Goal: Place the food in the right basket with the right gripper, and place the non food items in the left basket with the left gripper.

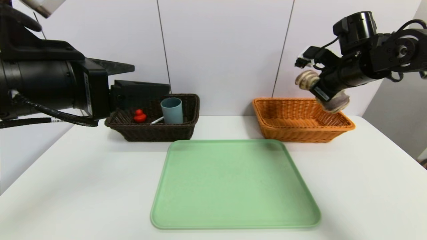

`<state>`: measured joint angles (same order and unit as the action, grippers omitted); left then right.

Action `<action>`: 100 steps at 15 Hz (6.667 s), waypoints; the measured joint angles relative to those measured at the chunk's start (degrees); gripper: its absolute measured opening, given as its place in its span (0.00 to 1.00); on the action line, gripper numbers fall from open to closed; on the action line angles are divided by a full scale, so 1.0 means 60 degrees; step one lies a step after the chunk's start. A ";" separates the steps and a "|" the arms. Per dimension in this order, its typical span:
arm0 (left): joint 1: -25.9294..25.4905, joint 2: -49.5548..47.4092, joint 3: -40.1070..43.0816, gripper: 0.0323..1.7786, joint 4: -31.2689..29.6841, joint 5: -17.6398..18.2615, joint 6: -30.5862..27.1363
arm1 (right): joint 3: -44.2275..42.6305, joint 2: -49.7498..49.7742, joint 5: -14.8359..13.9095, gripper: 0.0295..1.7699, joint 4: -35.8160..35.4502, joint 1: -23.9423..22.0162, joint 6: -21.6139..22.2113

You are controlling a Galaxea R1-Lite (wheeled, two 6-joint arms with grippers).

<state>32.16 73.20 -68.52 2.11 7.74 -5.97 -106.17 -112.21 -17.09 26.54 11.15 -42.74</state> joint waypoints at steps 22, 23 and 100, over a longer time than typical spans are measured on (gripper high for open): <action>0.0000 -0.0098 0.0112 0.95 -0.0335 0.0037 -0.0098 | -0.0855 -0.1211 -0.0091 0.52 0.1760 -0.0014 -0.2647; 0.0000 -0.0098 0.0112 0.95 -0.0335 0.0033 -0.0091 | -0.0855 -0.1195 -0.0073 0.57 0.1778 -0.0018 -0.2639; -0.5329 -1.2189 1.0102 0.95 0.0351 -0.0695 -0.0565 | 1.4966 1.8424 0.1601 0.96 -0.2243 -0.1825 0.5419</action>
<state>0.18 0.07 -7.91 4.22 3.57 -9.36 -16.37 -1.67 -7.49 13.08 0.21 -10.23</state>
